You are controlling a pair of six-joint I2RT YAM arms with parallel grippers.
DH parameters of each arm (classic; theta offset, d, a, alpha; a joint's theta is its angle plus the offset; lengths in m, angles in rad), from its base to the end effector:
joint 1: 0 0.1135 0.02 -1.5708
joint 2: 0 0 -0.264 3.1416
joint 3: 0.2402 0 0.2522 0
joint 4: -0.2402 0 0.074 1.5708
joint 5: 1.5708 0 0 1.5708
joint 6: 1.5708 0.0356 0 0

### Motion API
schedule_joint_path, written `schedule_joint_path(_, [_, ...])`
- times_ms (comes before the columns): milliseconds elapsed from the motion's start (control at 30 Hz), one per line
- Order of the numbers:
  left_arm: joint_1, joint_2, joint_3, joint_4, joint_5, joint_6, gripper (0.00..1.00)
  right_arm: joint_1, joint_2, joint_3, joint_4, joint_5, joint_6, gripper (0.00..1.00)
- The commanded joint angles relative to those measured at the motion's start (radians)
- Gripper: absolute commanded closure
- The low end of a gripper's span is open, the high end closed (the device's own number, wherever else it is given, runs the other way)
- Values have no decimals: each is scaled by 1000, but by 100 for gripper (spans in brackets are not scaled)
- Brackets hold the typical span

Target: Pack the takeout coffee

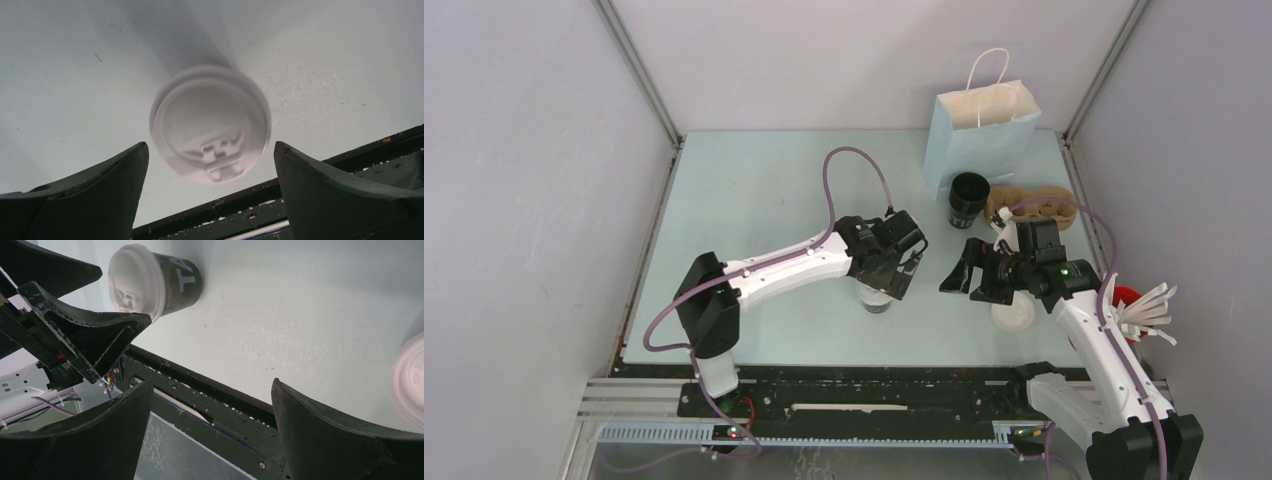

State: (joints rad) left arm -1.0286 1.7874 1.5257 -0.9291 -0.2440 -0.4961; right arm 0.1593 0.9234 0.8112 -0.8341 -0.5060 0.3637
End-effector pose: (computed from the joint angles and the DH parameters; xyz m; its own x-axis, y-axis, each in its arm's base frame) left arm 0.1978 -0.3118 0.2651 -0.7951 0.4247 -0.4330 0.4622 0.8865 0.0207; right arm 0.1675 0.0444 0.2710 -0.8975 0.1710 -0.4066 -0.1062 0.8109 0.5755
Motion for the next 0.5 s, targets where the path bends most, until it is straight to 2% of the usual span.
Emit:
schedule_joint_path(0, [10, -15, -6, 14, -24, 13, 0, -3, -18, 14, 9, -9, -19, 4])
schedule_joint_path(267, [25, -2, -10, 27, 21, 21, 4, 0, -16, 14, 11, -11, -19, 4])
schedule_joint_path(467, [25, 14, 5, 24, 27, 26, 12, 0, -12, 14, 10, -11, -19, 4])
